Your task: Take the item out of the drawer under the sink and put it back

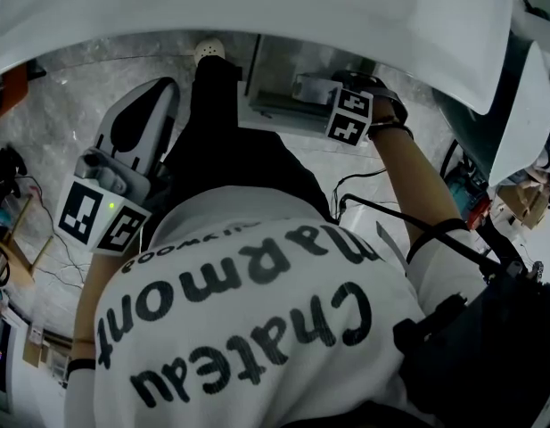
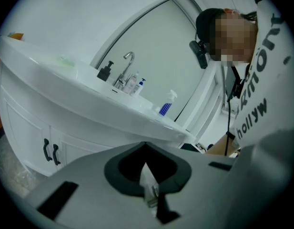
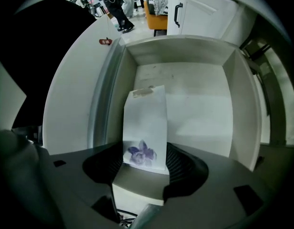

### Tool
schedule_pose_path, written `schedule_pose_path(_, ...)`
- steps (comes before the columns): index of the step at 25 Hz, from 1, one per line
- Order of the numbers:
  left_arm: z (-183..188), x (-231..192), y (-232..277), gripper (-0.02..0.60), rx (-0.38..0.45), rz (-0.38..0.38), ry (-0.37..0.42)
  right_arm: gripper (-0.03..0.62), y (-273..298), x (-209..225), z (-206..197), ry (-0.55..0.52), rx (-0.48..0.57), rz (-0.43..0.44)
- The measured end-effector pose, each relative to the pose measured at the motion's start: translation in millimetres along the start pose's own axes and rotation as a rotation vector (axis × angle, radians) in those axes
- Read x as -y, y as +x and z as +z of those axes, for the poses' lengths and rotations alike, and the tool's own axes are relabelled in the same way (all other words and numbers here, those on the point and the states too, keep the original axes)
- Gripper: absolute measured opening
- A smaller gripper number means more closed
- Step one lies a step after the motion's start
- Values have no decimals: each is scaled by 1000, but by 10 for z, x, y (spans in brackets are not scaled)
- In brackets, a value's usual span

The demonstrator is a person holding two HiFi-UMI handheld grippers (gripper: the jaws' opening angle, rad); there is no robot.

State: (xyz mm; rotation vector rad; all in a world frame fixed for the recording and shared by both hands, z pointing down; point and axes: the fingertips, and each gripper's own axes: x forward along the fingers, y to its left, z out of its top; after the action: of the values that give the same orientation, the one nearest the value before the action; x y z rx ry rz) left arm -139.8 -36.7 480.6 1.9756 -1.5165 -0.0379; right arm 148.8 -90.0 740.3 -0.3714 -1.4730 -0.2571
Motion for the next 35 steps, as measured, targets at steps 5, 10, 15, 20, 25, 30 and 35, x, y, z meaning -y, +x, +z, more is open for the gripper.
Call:
schedule_pose_path(5, -9, 11, -17, 8, 4, -5, 3, 282, -44, 8, -26, 79, 40, -74)
schedule_pose_path(10, -7, 69, -45, 8, 6, -17, 20, 281, -94, 17, -13, 133, 65, -104)
schedule_pose_path(15, 6, 114, -75, 8, 6, -26, 30, 280, -141, 16, -6, 162, 78, -134)
schedule_pose_path(20, 6, 113, -87, 8, 12, -29, 29, 279, -153, 46, -13, 185, 90, -166)
schedule_pose_path(25, 29, 154, -105, 8, 20, -31, 37, 279, -248, 96, -21, 204, 108, -211)
schedule_pose_path(30, 32, 232, -136, 8, 31, -35, 46, 279, -321, 100, -42, 231, 125, -238)
schedule_pose_path(35, 74, 316, -154, 8, 45, -37, 58, 279, -426, 94, -85, 259, 140, -259)
